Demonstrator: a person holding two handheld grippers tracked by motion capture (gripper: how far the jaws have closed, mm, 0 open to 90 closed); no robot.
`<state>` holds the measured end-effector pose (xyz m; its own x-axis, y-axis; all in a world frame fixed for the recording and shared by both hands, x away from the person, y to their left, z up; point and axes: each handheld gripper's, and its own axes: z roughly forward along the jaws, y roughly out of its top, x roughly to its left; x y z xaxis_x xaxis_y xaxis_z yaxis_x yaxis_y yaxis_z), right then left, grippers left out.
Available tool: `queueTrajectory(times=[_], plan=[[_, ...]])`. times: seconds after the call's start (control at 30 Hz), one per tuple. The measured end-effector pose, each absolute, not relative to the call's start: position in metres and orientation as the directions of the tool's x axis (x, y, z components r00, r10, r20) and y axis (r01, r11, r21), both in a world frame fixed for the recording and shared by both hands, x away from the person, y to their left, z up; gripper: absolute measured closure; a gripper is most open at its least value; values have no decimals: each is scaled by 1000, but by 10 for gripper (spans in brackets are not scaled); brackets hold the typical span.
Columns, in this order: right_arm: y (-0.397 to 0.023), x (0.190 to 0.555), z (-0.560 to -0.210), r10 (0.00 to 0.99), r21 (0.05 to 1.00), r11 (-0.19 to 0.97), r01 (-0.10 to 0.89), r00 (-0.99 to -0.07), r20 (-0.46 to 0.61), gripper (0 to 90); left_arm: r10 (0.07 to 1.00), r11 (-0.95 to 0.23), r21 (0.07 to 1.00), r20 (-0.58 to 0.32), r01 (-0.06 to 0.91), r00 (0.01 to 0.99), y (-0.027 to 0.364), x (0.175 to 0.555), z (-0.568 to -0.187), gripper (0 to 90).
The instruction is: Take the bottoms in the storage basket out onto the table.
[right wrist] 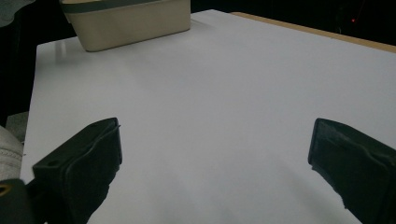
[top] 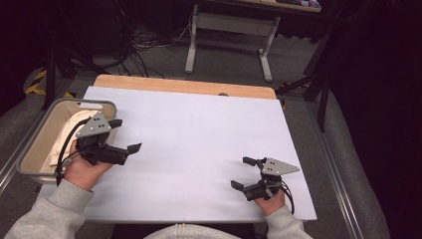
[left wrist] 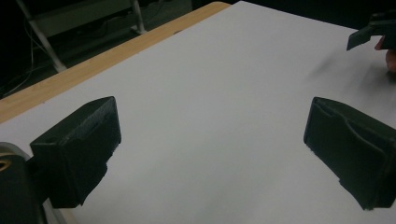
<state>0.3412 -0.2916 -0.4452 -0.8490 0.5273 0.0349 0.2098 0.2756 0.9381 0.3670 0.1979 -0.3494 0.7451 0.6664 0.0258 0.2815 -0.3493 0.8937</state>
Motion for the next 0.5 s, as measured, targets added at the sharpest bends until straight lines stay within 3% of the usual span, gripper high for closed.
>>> queueTrajectory(times=[0.5], plan=[[-291, 341, -445, 525, 938, 277, 210, -850, 36, 29, 717, -335, 892, 32, 305, 696, 223, 375, -335, 46]])
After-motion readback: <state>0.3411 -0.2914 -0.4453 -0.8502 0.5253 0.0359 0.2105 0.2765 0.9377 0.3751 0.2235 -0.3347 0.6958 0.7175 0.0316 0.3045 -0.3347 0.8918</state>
